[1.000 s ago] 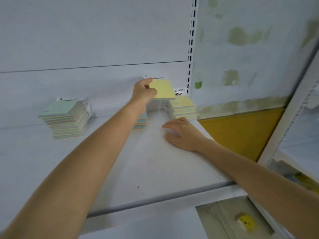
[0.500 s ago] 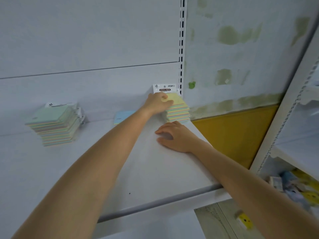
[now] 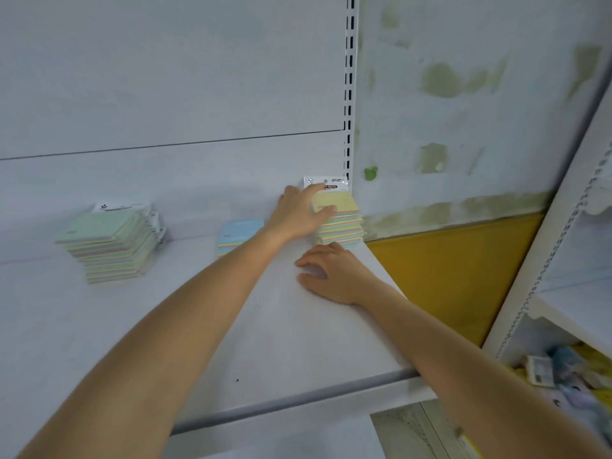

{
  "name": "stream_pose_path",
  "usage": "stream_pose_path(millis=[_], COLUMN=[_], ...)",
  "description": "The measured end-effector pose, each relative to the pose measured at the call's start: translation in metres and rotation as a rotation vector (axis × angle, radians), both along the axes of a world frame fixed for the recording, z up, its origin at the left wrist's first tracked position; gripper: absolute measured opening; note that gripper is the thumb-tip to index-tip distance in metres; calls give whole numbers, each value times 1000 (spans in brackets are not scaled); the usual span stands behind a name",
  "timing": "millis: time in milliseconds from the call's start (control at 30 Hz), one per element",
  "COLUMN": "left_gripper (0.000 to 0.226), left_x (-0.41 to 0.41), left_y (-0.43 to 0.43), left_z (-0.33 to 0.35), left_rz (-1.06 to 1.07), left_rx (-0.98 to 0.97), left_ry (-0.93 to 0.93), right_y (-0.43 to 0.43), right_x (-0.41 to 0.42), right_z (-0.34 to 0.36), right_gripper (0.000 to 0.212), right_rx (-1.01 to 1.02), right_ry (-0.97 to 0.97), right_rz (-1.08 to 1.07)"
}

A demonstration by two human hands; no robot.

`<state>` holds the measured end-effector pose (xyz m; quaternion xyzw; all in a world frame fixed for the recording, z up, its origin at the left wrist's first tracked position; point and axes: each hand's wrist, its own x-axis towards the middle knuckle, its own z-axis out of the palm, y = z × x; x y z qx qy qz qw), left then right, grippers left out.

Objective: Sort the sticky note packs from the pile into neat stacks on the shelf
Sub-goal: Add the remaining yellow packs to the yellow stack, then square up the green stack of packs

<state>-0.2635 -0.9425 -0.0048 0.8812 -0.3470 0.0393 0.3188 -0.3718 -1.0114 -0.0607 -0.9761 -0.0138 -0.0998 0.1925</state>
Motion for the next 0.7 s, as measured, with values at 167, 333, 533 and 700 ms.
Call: stream_pose_path(millis=[167,333,533,700], left_gripper=[50,49,45,39], left_x=[0,19,48,65], left_y=[51,130,231,297], left_z=[24,48,49,37], left_rz=[85,170,263,286], left_rx=[-35,-43,-130,-258], left_ry=[-256,-425,-396,-413], right_y=[3,21,75,158], right_x=[-5,-8,3,39], right_z=[0,10,30,41], right_gripper=[39,35,30,32], right_rx=[-33,-254,-294,-112], right_ry=[-88,-170,-275,-357], right_rz=[11,109,136,111])
